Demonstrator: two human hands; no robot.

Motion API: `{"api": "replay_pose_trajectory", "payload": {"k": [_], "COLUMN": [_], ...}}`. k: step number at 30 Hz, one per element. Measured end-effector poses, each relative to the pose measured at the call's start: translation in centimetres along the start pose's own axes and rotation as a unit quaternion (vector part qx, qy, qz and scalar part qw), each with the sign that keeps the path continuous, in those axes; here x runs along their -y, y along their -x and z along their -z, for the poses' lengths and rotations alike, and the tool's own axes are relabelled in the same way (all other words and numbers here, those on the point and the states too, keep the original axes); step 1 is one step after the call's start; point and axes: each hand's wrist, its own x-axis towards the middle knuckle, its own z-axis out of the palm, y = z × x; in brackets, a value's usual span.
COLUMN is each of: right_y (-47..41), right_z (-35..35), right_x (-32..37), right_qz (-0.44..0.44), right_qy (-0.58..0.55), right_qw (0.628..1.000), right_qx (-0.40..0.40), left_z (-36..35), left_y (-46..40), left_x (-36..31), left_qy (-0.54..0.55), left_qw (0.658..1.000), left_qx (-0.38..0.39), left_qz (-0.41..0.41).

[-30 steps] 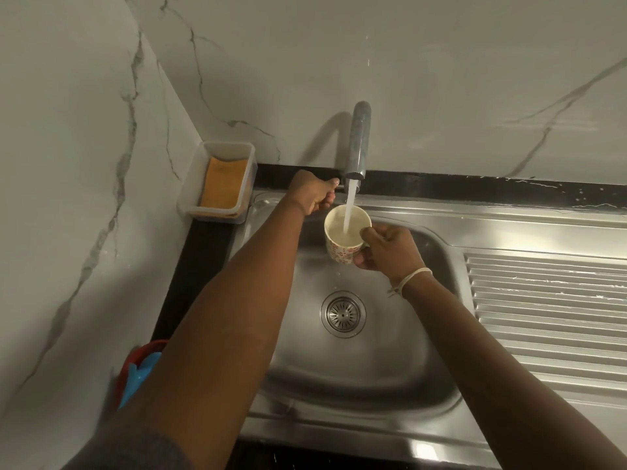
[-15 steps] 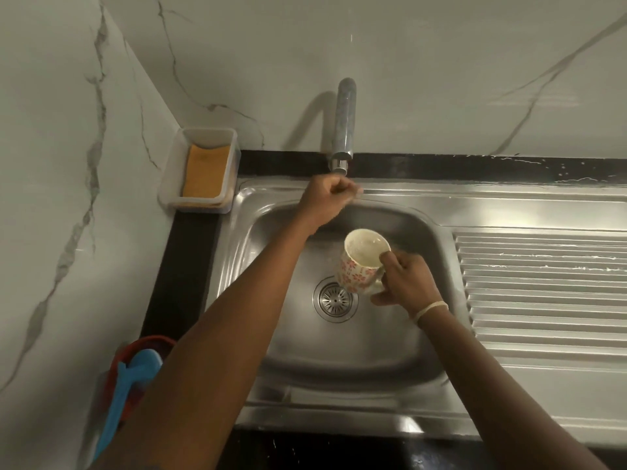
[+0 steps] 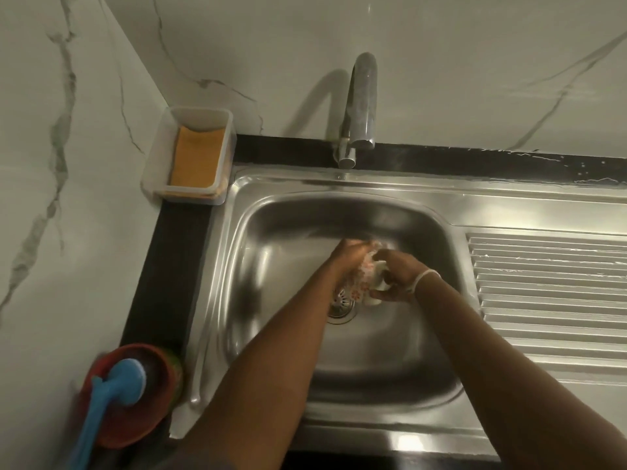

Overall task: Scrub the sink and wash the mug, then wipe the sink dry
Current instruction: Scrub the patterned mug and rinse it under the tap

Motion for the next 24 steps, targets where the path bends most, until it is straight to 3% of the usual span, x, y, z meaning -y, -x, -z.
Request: {"api": "replay_pose_trajectory", "payload": {"k": [6, 13, 19, 24], "right_y": [-2.1, -0.4, 1.5, 2.9], "right_z": [-7.0, -8.5, -2.6, 3.5], "right_x": [-0.2, -3.0, -4.4, -4.0], "right_qz": [-0.057, -0.170, -0.176, -0.119], "right_qy": [0.128, 0.195, 0.027, -0.029], "right_qw": [0.982, 0.941, 0.978, 0.992], "right_qx": [0.130, 0.218, 0.107, 0.027], "left_z": [8.7, 11.0, 3.0, -4.7], "left_y": [2.5, 6.7, 4.5, 2.7], "left_x": [2.9, 6.2, 4.6, 1.4], "left_qy": [-0.077, -0.189, -0.134, -0.118], "left_qw": [0.990, 0.947, 0.942, 0.955], "left_qx": [-0.064, 0.034, 0.153, 0.170], "left_qz": [0.101, 0.257, 0.265, 0.213]}}
